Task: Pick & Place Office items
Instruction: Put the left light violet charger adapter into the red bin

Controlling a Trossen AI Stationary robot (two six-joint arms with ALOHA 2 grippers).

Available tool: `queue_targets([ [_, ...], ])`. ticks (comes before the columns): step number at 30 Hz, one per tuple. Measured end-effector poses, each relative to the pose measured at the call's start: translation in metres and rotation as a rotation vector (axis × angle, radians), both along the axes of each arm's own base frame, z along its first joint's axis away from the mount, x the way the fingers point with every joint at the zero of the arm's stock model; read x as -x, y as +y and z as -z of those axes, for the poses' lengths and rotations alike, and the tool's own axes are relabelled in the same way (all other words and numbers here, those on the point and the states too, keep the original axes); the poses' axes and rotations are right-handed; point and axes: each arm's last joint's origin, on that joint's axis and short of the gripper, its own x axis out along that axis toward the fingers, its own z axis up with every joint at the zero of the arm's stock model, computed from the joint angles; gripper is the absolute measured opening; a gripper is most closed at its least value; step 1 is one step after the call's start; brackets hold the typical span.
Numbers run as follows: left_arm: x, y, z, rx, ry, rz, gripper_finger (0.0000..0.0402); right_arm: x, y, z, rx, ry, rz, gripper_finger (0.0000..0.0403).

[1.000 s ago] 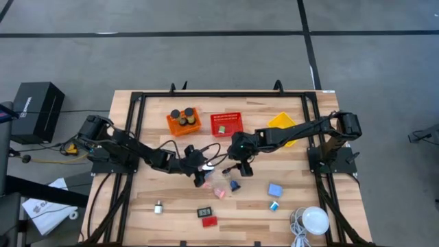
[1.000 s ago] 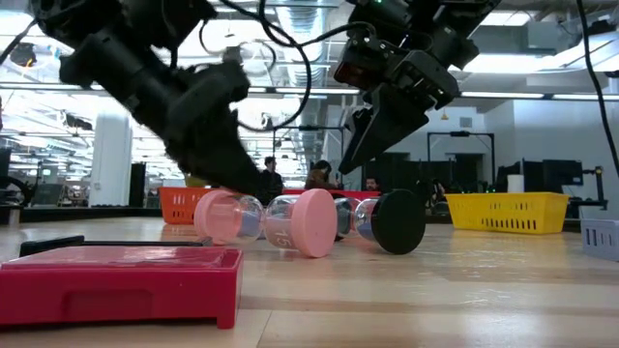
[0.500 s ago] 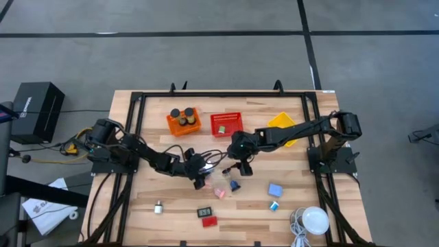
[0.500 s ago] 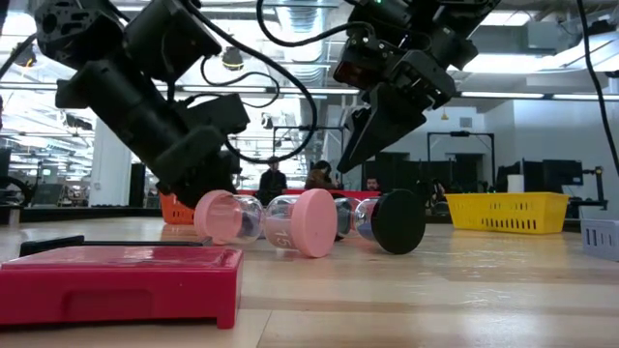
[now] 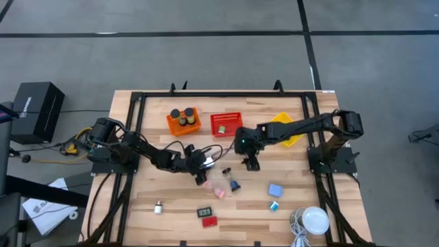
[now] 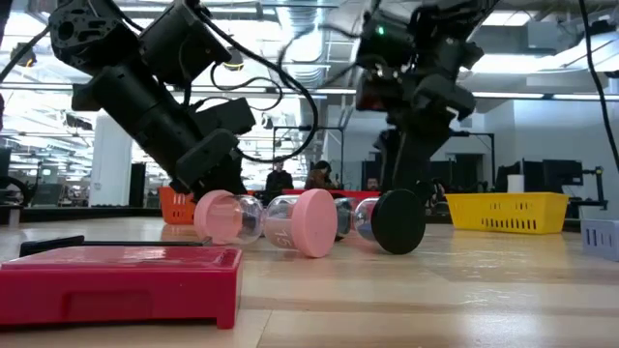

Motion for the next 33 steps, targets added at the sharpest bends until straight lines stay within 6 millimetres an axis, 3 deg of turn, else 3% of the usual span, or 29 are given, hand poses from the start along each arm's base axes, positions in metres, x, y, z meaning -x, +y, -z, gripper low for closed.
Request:
queue_targets([
  [6, -0.013, 0.019, -0.029, -0.057, -0.082, -0.002, 0.02, 0.012, -0.023, 0.001, 0.013, -0.036, 0.056, 0.0225],
  [9, -0.013, 0.032, -0.045, -0.007, -0.121, 0.041, 0.02, 0.016, -0.033, 0.004, 0.014, -0.031, 0.089, 0.0225],
  [15, -0.007, 0.041, -0.058, 0.004, -0.113, 0.116, 0.026, 0.024, -0.04, 0.014, 0.015, 0.001, 0.102, 0.0225],
  [18, -0.008, 0.045, -0.055, 0.004, -0.103, 0.106, 0.0261, 0.024, -0.039, 0.015, 0.017, -0.006, 0.097, 0.0225],
  [26, -0.012, 0.045, -0.048, 0.021, -0.089, 0.123, 0.0209, 0.022, -0.03, 0.015, 0.016, -0.014, 0.064, 0.0225],
  [33, -0.02, 0.045, -0.027, 0.051, -0.087, 0.096, 0.0255, 0.021, -0.029, 0.014, 0.017, -0.018, 0.059, 0.0225],
])
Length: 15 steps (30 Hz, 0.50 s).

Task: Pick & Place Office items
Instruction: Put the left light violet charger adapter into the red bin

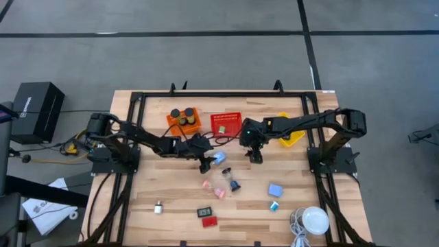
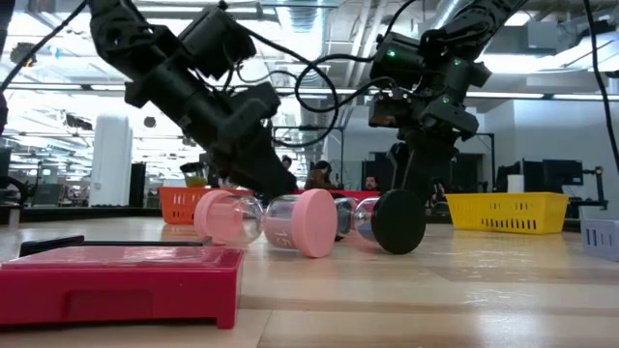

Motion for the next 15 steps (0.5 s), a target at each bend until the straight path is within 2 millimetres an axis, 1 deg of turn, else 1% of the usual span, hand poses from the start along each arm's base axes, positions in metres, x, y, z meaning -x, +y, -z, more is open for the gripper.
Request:
queue_targets([
  [3, -0.004, -0.004, 0.009, -0.006, -0.004, 0.007, 0.0277, -0.001, 0.0, 0.0, 0.002, -0.01, 0.0, 0.0225],
  [5, -0.008, -0.007, 0.011, -0.018, -0.001, 0.0, 0.0283, -0.001, 0.0, -0.001, 0.002, -0.016, 0.001, 0.0225],
  [9, -0.017, -0.009, 0.018, -0.031, 0.012, -0.016, 0.0286, -0.002, 0.0, -0.001, 0.003, -0.019, 0.002, 0.0225],
  [13, -0.019, -0.008, 0.032, -0.036, 0.064, -0.019, 0.0285, -0.002, 0.0, -0.001, 0.002, -0.018, 0.002, 0.0225],
  [15, -0.019, -0.008, 0.034, -0.049, 0.067, -0.033, 0.0278, -0.002, 0.0, -0.001, 0.002, -0.018, 0.002, 0.0225],
])
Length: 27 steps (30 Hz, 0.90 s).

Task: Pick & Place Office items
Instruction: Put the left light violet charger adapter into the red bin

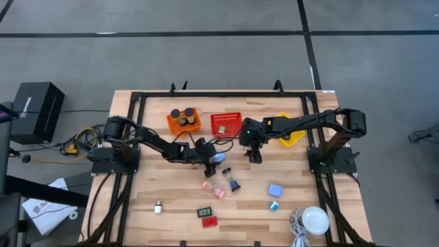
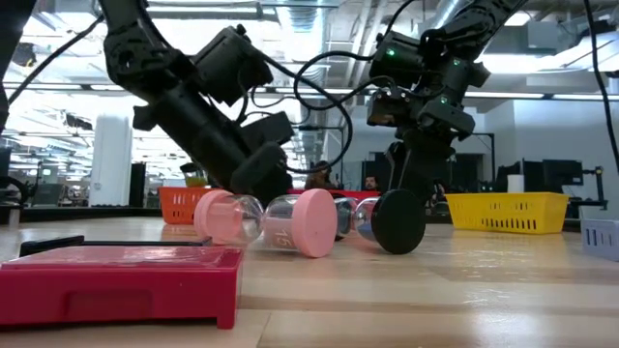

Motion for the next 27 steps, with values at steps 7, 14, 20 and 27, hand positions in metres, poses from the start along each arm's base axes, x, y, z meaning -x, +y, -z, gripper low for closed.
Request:
queue_targets([
  [7, 0.001, 0.0, -0.008, 0.0, -0.015, -0.002, 0.0216, 0.0, 0.0, 0.0, 0.0, 0.0, 0.0, 0.0225],
  [14, 0.002, 0.001, -0.028, -0.03, -0.072, 0.003, 0.021, 0.011, 0.002, 0.004, -0.022, 0.12, 0.004, 0.0225],
  [20, 0.007, 0.01, -0.07, -0.147, -0.179, 0.003, 0.0214, 0.017, -0.006, 0.007, -0.038, 0.16, 0.052, 0.0225],
  [27, 0.012, 0.054, -0.095, -0.188, -0.238, -0.071, 0.0214, 0.024, -0.02, -0.006, -0.034, 0.124, 0.101, 0.0225],
])
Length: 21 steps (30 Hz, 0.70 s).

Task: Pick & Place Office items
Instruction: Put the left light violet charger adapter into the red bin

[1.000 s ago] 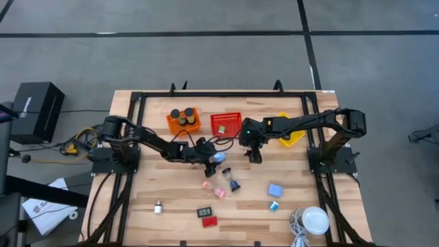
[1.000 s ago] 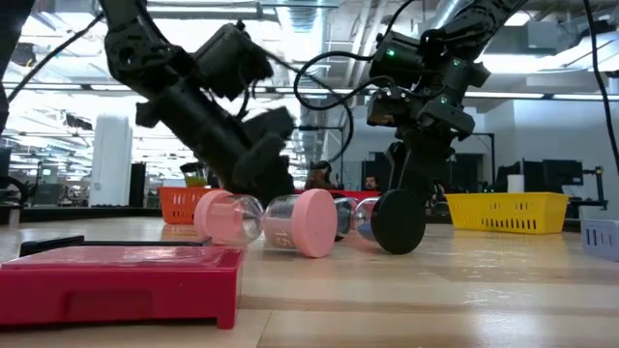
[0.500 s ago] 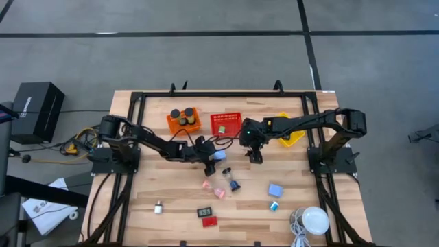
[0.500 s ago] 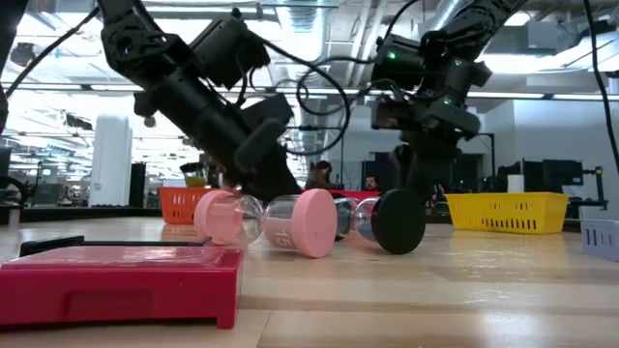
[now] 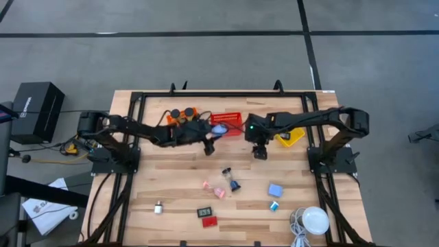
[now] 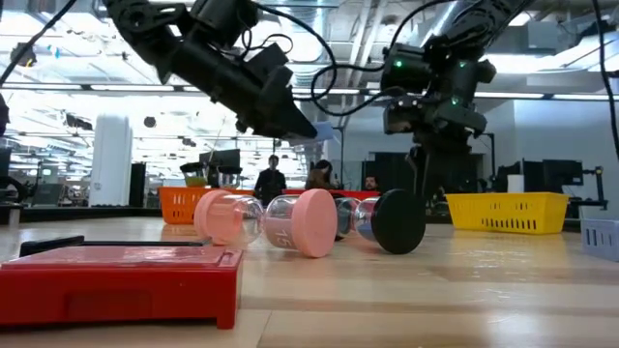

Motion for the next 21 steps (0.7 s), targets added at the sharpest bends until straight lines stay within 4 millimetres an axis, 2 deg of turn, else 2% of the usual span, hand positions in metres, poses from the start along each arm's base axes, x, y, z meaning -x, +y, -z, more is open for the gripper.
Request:
queue_targets([
  [2, -0.003, 0.006, -0.004, -0.035, 0.007, 0.005, 0.0215, 0.007, -0.003, -0.01, 0.005, -0.016, 0.017, 0.0225],
  [7, -0.014, 0.021, -0.012, -0.045, -0.02, 0.038, 0.0213, 0.015, -0.01, -0.046, 0.062, -0.204, 0.051, 0.0225],
  [12, -0.02, 0.034, 0.008, -0.032, 0.05, 0.003, 0.0213, 0.015, -0.017, -0.07, 0.122, -0.394, 0.073, 0.0225],
  [16, -0.022, 0.044, 0.03, -0.013, 0.116, -0.025, 0.0213, 0.007, -0.02, -0.076, 0.15, -0.489, 0.073, 0.0225],
  [21, -0.023, 0.051, 0.046, 0.002, 0.158, -0.044, 0.0216, -0.006, -0.02, -0.064, 0.15, -0.501, 0.06, 0.0225],
])
